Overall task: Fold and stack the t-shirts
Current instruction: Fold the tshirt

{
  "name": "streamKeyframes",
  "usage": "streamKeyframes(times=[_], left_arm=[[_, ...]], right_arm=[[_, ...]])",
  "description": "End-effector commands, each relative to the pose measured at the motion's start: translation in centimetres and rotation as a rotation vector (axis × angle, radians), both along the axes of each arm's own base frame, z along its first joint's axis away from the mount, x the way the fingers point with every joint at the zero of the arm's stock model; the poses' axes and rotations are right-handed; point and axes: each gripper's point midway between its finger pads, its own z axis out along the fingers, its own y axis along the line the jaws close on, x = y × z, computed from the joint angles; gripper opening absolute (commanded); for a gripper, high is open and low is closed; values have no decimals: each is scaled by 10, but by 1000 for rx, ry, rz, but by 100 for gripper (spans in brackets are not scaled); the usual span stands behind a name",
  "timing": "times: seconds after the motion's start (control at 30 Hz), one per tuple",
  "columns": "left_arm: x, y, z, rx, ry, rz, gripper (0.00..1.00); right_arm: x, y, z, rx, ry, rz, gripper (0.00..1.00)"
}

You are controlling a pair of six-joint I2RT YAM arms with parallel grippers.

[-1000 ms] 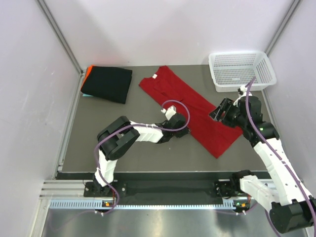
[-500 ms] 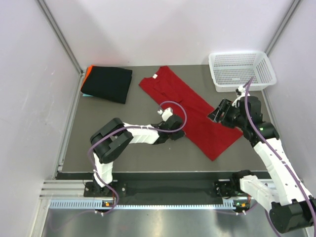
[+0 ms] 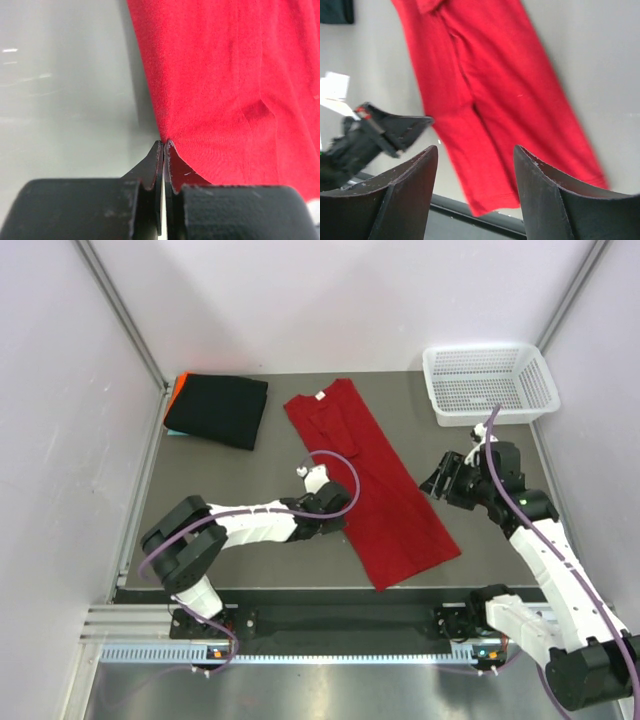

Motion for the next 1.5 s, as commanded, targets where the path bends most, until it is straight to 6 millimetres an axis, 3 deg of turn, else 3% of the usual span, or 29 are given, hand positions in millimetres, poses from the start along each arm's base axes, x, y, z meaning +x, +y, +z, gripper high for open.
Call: streamKeyframes(times=[0.0,0.3,0.37,0.4,0.57,0.63,0.73,0.87,1.0,1.13,1.3,1.47], left_arm=[[-7,35,-2,141,-17,-14,0],[-19,68,-21,175,97,-60,1],[-16,69,-13,172,86,-62,33],[-11,70,-9,164,79,-54,41],[31,71,39,105,16,-28,50],[55,84,59,123,-15,17,53],[90,108,73,171,-72,99,55],[141,133,86,91,-142,197,53],[181,148,87,56,-200,265,50],[219,143,82,40,-255,255,46],[250,126,69,-37,-263,219,42],[269,117,40,-80,-243,211,45]], right_arm=[[-3,-2,-7,-7,3,4,63],[-6,8,-59,-5,125,64,63],[-5,11,-61,8,120,74,63],[-5,12,-61,13,114,78,63],[1,16,-55,34,74,90,64],[1,17,-55,37,72,92,63],[1,16,-58,39,60,84,63],[2,21,-50,75,18,94,63],[6,23,-43,85,5,98,63],[9,25,-40,96,-3,91,63],[7,27,-42,102,16,91,63],[2,23,-45,81,21,85,63]])
